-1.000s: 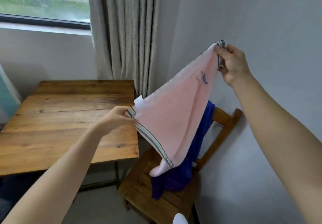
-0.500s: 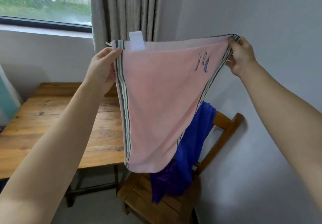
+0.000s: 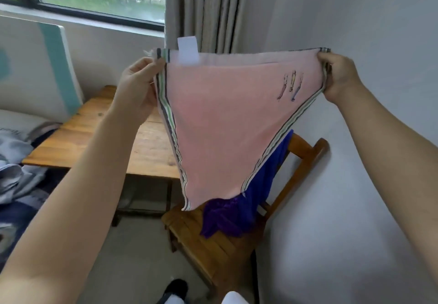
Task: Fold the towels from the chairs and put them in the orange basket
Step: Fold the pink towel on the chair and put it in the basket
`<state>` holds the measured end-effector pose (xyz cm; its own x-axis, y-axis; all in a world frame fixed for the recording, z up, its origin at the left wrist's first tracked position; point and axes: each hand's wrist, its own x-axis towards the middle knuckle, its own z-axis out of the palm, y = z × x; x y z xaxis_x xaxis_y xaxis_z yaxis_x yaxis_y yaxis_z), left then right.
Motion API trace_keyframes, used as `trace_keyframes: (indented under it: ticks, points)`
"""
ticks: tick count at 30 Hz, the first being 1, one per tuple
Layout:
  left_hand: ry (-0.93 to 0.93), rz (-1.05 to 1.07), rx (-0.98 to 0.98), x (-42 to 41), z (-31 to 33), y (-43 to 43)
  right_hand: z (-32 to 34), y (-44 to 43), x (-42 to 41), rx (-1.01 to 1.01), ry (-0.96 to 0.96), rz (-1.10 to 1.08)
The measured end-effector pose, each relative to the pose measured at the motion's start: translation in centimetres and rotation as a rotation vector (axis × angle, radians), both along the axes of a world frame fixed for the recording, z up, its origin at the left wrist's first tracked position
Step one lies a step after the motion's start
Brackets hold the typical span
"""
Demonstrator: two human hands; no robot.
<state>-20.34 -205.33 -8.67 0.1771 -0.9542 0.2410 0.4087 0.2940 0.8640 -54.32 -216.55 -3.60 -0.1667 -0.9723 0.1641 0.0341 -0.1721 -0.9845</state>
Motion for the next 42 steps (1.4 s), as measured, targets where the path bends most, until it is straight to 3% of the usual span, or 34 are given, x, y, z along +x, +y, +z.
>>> trace_keyframes:
  ticks: [7, 19, 29, 42]
  points:
    - [-0.058, 0.075, 0.320, -4.6, -8.1, 8.6, -7.7, 7.2, -2.3, 0.222, -0.010, -0.099]
    - [-0.163, 0.142, 0.989, -10.0, -29.3, 18.0, -28.0, 16.8, -4.9, 0.690, 0.387, -0.127]
    - [-0.179, 0.138, 1.115, -11.1, -34.7, 17.5, -33.3, 16.9, -4.4, 0.754, 0.478, -0.037]
    - [-0.150, 0.293, 1.171, -7.4, -41.5, 11.0, -40.8, 10.0, -0.9, 0.777, 0.611, -0.131]
